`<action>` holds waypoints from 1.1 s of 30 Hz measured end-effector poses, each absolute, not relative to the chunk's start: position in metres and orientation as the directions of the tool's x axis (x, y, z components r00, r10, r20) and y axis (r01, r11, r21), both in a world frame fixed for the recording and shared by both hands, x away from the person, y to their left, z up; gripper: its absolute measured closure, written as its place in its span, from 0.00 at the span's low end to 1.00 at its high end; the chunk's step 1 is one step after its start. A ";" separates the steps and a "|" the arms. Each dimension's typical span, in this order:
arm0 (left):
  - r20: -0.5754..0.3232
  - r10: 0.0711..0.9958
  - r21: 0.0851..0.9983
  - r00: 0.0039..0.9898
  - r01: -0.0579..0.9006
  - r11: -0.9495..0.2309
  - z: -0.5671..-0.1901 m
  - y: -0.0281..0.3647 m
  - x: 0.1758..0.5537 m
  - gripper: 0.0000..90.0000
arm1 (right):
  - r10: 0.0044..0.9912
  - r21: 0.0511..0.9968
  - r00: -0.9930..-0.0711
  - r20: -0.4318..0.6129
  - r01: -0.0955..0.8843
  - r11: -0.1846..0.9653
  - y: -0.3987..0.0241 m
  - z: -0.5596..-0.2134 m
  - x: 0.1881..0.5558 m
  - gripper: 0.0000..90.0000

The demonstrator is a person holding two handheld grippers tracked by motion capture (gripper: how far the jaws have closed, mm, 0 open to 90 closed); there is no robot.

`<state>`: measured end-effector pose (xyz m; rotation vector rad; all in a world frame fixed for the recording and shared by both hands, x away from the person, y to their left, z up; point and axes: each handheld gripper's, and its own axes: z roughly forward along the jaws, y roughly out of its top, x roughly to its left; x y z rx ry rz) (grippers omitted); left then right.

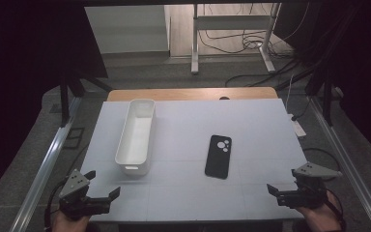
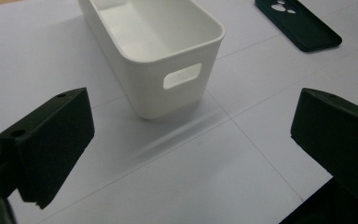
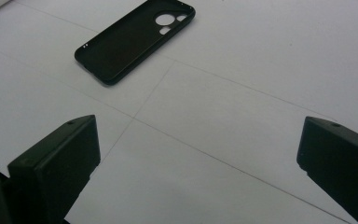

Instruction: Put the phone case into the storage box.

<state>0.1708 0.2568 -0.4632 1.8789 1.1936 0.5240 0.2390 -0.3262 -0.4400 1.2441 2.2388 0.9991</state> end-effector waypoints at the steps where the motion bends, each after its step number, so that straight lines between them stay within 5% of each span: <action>1: -0.082 0.883 0.818 0.462 0.537 -0.205 -0.463 0.257 0.171 0.00 | 0.848 0.742 -0.530 0.005 0.570 0.352 -0.326 -0.440 0.239 0.00; 33: -0.080 0.882 0.816 0.465 0.538 -0.209 -0.463 0.257 0.171 0.00 | 0.808 0.707 -0.588 0.029 0.584 0.400 -0.313 -0.438 0.264 0.00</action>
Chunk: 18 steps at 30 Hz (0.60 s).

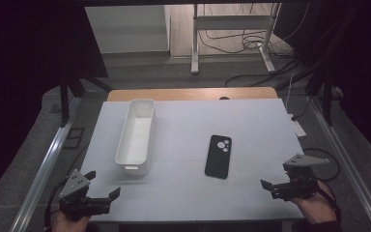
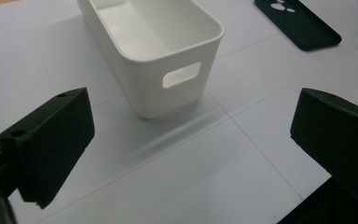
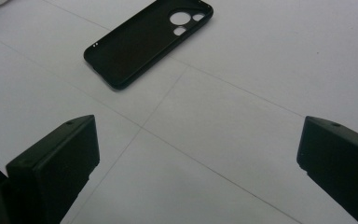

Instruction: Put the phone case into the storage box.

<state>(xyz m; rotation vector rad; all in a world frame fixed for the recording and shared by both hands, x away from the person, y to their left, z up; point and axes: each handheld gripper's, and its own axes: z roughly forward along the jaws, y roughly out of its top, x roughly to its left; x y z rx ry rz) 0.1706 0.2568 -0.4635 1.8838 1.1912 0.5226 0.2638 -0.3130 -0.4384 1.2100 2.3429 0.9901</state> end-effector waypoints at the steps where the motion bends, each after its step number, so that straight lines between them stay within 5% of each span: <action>1: -0.081 0.882 0.817 0.464 0.538 -0.208 -0.463 0.257 0.171 0.00 | 0.806 0.710 -0.591 0.033 0.581 0.397 -0.312 -0.438 0.266 0.00; 18: -0.082 0.882 0.815 0.464 0.540 -0.208 -0.464 0.257 0.171 0.00 | 0.791 0.694 -0.611 0.045 0.588 0.415 -0.296 -0.439 0.289 0.00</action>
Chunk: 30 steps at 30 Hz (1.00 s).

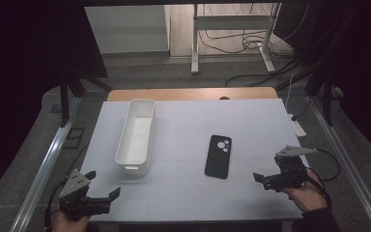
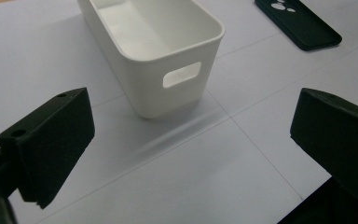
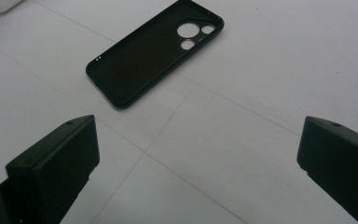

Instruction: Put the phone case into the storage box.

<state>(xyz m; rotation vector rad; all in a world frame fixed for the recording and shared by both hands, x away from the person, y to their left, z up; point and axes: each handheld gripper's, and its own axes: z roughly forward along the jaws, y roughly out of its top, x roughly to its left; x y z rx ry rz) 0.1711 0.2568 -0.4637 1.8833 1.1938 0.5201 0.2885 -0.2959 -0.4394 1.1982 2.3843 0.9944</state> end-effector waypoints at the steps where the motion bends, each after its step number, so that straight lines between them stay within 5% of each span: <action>1: -0.082 0.882 0.815 0.463 0.540 -0.208 -0.464 0.257 0.171 0.00 | 0.790 0.690 -0.612 0.044 0.590 0.418 -0.295 -0.440 0.290 0.00; 30: -0.088 0.882 0.814 0.463 0.544 -0.204 -0.464 0.257 0.171 0.01 | 0.734 0.661 -0.679 0.013 0.557 0.504 -0.243 -0.442 0.334 0.00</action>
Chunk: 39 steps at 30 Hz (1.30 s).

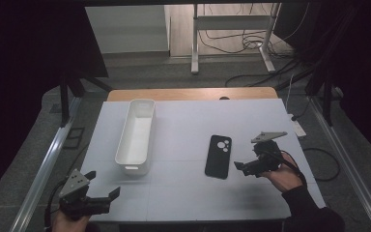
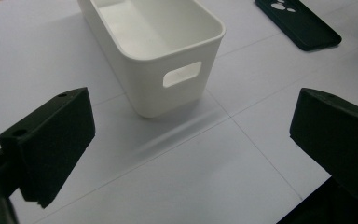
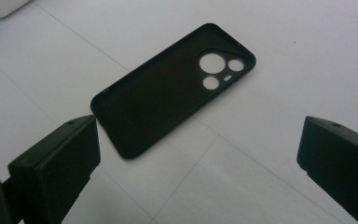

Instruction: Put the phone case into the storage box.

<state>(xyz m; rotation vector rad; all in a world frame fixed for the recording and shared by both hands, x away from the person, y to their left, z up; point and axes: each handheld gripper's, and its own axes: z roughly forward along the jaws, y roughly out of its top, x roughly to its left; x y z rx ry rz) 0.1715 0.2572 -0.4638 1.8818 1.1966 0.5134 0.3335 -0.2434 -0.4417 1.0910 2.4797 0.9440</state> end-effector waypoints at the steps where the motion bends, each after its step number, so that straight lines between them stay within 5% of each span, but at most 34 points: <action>1: -0.087 0.882 0.814 0.463 0.543 -0.205 -0.464 0.257 0.171 0.01 | 0.735 0.657 -0.678 0.006 0.557 0.508 -0.242 -0.442 0.334 0.00; 33: -0.084 0.882 0.814 0.464 0.543 -0.208 -0.464 0.257 0.171 0.01 | 0.691 0.591 -0.722 -0.039 0.541 0.598 -0.193 -0.452 0.369 0.01; 36: -0.083 0.882 0.814 0.465 0.542 -0.210 -0.464 0.257 0.171 0.01 | 0.684 0.580 -0.729 -0.032 0.544 0.607 -0.189 -0.453 0.371 0.09; 37: -0.080 0.881 0.812 0.465 0.543 -0.213 -0.464 0.257 0.171 0.01 | 0.677 0.574 -0.735 -0.031 0.542 0.614 -0.188 -0.454 0.372 0.26; 39: -0.078 0.881 0.812 0.466 0.542 -0.215 -0.464 0.256 0.171 0.01 | 0.668 0.574 -0.744 -0.022 0.538 0.617 -0.187 -0.454 0.373 0.30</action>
